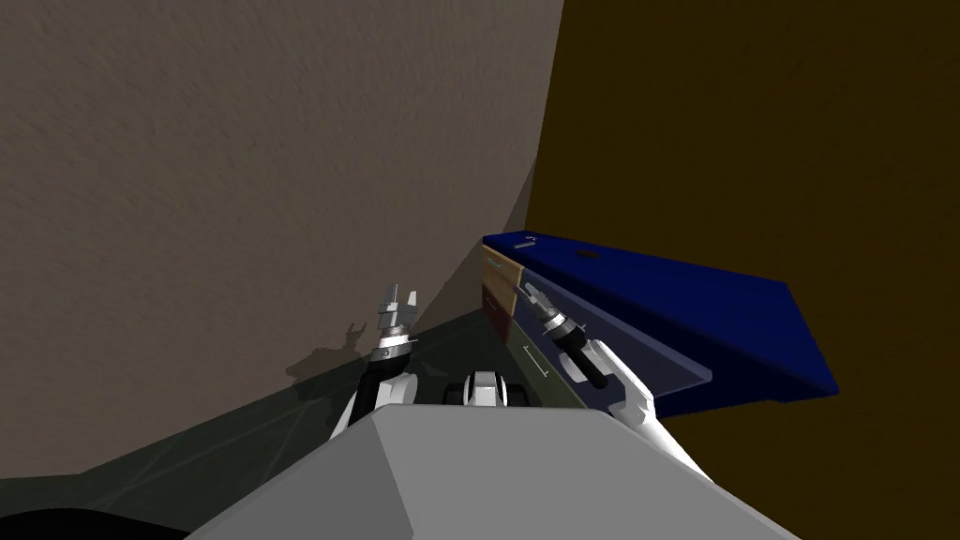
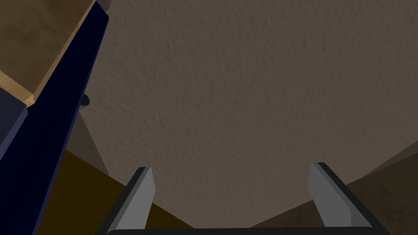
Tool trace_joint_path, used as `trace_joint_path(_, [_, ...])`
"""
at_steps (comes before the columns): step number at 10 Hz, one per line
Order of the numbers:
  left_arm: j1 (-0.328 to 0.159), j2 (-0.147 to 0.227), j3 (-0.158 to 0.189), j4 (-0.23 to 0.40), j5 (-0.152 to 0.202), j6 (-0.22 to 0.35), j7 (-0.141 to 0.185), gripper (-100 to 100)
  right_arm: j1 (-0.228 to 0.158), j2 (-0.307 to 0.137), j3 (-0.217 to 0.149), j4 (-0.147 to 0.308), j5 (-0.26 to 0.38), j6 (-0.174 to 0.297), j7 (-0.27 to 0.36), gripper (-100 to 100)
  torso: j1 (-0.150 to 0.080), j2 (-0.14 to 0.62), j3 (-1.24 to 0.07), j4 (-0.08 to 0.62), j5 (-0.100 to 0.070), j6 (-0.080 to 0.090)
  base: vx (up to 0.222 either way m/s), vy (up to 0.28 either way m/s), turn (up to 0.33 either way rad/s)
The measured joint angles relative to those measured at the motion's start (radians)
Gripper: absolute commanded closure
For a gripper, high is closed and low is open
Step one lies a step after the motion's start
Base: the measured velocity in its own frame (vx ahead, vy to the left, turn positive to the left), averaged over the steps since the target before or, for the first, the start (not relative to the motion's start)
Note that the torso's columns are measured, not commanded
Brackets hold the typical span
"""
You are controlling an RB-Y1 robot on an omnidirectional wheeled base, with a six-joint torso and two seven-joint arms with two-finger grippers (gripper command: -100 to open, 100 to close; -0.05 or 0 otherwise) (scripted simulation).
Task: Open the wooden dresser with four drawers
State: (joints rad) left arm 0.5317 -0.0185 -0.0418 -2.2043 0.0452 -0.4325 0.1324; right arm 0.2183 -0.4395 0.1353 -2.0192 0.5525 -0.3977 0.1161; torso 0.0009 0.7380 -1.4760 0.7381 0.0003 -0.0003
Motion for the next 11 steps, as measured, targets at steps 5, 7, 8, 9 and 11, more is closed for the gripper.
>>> trace_joint_path(5, [0.0, 0.0, 0.0, 0.0, 0.0, 0.0, 0.0, 0, -0.069, -0.105, 0.043, 0.086, 0.131, 0.004, 0.035, -100, 0.001, 0.0, 0.0, 0.0, 0.0, 0.0, 0.033, 0.061, 0.08])
trace_joint_path(7, [0.0, 0.0, 0.0, 0.0, 0.0, 0.0, 0.0, 0, -0.093, -0.152, 0.055, 0.119, 0.185, 0.006, 0.046, -100, -0.001, 0.0, 0.0, 0.0, 0.0, 0.0, 0.035, 0.052, 0.073])
trace_joint_path(8, [0.0, 0.0, 0.0, 0.0, 0.0, 0.0, 0.0, 0, -0.099, -0.17, 0.059, 0.125, 0.204, 0.007, 0.048, -100, -0.002, 0.0, 0.0, 0.0, -0.001, 0.001, 0.041, 0.047, 0.083])
trace_joint_path(9, [0.0, 0.0, 0.0, 0.0, 0.0, 0.0, 0.0, 0, -0.116, -0.198, 0.073, 0.14, 0.235, 0.016, 0.051, -100, -0.002, 0.0, 0.0, 0.0, -0.001, 0.0, 0.067, 0.073, 0.166])
trace_joint_path(11, [0.0, 0.0, 0.0, 0.0, 0.0, 0.0, 0.0, 0, -0.142, -0.245, 0.088, 0.18, 0.29, 0.016, 0.068, -100, -0.001, 0.0, 0.0, 0.0, 0.0, 0.001, 0.045, 0.054, 0.055])
